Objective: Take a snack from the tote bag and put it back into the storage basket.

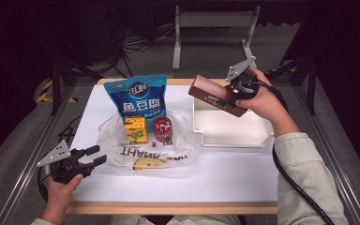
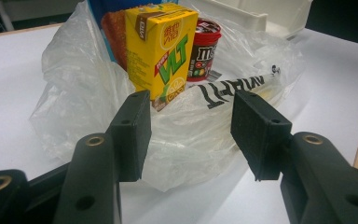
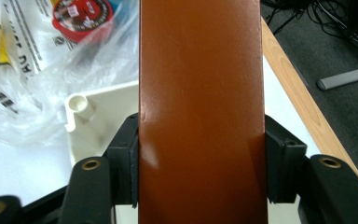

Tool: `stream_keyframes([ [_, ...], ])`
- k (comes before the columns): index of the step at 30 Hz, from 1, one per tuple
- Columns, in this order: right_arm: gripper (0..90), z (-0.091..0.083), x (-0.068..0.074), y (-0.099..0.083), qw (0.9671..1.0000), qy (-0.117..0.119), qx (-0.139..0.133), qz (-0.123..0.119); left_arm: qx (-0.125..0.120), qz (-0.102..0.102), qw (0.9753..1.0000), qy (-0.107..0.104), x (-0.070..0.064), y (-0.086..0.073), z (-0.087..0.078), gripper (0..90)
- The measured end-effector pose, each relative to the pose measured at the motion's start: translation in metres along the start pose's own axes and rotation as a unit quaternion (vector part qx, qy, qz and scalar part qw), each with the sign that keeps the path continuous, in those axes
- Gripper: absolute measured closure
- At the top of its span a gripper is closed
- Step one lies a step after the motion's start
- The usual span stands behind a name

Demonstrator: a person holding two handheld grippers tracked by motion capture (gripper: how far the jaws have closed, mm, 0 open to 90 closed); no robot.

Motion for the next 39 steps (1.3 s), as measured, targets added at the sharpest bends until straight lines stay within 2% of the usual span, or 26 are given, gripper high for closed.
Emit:
stream_keyframes([
  [16,42.5,0.011,-0.022,-0.03,0.9997,-0.019,0.016,0.006,0.002,-0.002,1.0,0.004,0.0,-0.002,-0.003,48.2],
  [26,42.5,0.021,-0.028,-0.047,0.9993,-0.023,0.026,0.012,0.002,-0.002,1.0,0.007,-0.002,-0.004,-0.006,48.0],
  [27,42.5,0.023,-0.029,-0.05,0.9991,-0.022,0.03,0.018,0.003,-0.001,1.0,0.007,-0.002,-0.004,-0.006,48.0],
  [39,42.5,0.036,-0.03,-0.063,0.9988,-0.018,0.042,0.015,0.005,-0.001,0.9999,0.01,-0.002,-0.006,-0.009,47.9],
])
Point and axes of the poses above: each handheld gripper's, and its own axes: z roughly forward along the jaws, y roughly out of its top, x roughly to its left, the point moved 8 cm from there along z, roughly forward along the jaws, and after that the axes turned 6 degrees about -y, right-handed, at the moved point
